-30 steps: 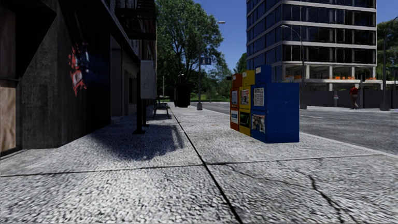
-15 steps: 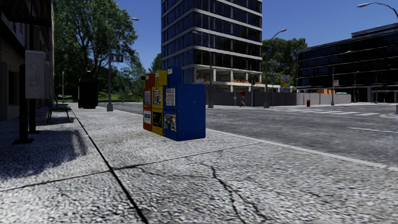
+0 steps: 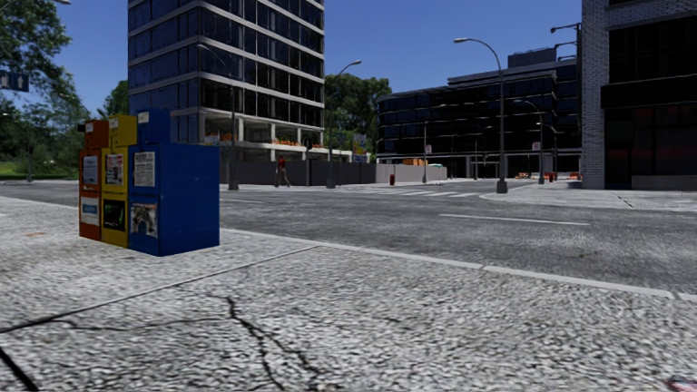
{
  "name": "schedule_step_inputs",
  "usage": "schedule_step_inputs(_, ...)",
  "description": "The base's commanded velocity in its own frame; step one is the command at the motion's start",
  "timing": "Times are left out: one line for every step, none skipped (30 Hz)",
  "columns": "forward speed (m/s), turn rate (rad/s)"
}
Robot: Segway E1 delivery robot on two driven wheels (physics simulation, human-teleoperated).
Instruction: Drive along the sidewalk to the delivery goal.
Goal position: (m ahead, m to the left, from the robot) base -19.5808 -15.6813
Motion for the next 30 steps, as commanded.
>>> schedule_step_inputs(0.00, -0.77)
schedule_step_inputs(0.00, -0.77)
schedule_step_inputs(0.00, -0.77)
schedule_step_inputs(0.00, -0.77)
schedule_step_inputs(0.00, -0.77)
schedule_step_inputs(0.00, -0.77)
schedule_step_inputs(0.00, -0.77)
schedule_step_inputs(0.00, -0.77)
schedule_step_inputs(0.00, -0.77)
schedule_step_inputs(0.00, -0.77)
schedule_step_inputs(0.00, -0.77)
schedule_step_inputs(0.00, -0.77)
schedule_step_inputs(0.00, -0.77)
schedule_step_inputs(0.00, -0.77)
schedule_step_inputs(0.00, -0.77)
schedule_step_inputs(0.00, -0.77)
schedule_step_inputs(0.00, -0.77)
schedule_step_inputs(0.00, -0.77)
schedule_step_inputs(0.00, -0.77)
schedule_step_inputs(0.00, -0.77)
schedule_step_inputs(0.00, -0.77)
schedule_step_inputs(0.00, -0.77)
schedule_step_inputs(0.00, -0.77)
schedule_step_inputs(0.00, -0.77)
schedule_step_inputs(0.00, -0.77)
schedule_step_inputs(0.00, -0.77)
schedule_step_inputs(0.00, -0.77)
schedule_step_inputs(0.00, -0.77)
schedule_step_inputs(0.00, -0.77)
schedule_step_inputs(0.00, -0.77)
